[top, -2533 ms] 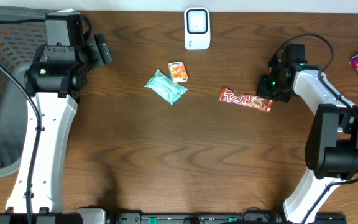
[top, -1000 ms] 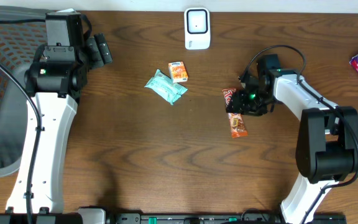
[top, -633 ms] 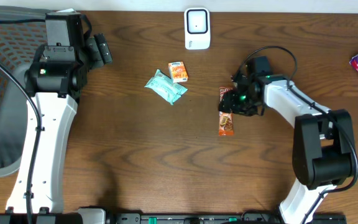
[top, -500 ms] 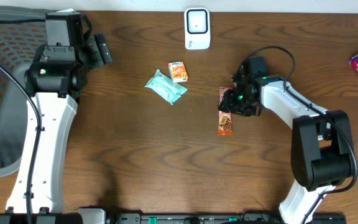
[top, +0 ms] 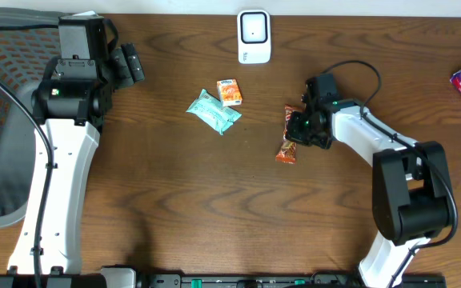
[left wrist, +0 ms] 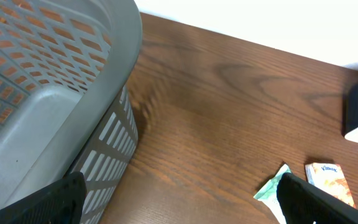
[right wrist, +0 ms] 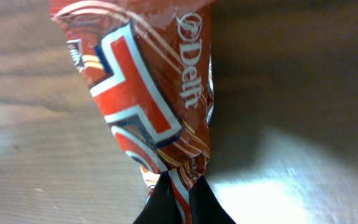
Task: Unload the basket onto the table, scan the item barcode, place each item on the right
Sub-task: 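Lift the chocolate bar and pass it before the scanner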
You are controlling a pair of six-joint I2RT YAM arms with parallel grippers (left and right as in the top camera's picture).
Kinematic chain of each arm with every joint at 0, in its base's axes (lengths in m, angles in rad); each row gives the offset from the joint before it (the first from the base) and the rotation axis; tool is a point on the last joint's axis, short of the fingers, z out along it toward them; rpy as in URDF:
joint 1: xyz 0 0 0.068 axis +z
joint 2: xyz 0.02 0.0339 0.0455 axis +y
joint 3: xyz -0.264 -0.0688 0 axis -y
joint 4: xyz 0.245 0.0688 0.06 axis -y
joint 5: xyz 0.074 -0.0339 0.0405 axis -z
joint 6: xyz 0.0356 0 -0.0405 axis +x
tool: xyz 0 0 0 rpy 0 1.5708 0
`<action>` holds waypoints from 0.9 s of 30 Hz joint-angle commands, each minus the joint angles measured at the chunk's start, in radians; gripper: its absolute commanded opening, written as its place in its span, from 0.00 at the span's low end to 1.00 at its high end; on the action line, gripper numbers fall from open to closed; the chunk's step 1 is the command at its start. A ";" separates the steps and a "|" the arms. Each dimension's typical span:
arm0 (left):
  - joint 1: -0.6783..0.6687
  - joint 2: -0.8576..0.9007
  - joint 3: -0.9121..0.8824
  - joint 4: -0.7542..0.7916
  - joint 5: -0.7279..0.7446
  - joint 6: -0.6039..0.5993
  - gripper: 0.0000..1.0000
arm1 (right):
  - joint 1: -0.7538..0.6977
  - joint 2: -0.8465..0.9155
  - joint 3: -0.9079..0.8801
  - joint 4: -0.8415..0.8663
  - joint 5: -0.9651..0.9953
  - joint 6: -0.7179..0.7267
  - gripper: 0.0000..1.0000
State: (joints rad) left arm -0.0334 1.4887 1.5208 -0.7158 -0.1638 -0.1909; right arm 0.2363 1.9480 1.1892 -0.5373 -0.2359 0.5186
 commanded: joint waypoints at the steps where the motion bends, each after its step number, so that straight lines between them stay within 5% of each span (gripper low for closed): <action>1: 0.005 0.008 0.002 -0.002 -0.013 -0.013 0.98 | 0.005 0.042 0.122 0.006 -0.022 -0.040 0.01; 7: 0.005 0.008 0.002 -0.002 -0.013 -0.013 0.98 | 0.006 0.042 0.274 0.128 -0.018 -0.035 0.01; 21: 0.005 0.008 0.002 -0.002 -0.013 -0.013 0.98 | 0.009 0.101 0.334 0.662 -0.024 0.313 0.01; 27: 0.005 0.008 0.002 -0.002 -0.013 -0.013 0.98 | 0.027 0.264 0.587 0.593 -0.124 0.338 0.01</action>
State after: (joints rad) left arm -0.0334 1.4887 1.5208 -0.7151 -0.1638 -0.1909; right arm 0.2428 2.1273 1.6493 0.1005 -0.2935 0.8093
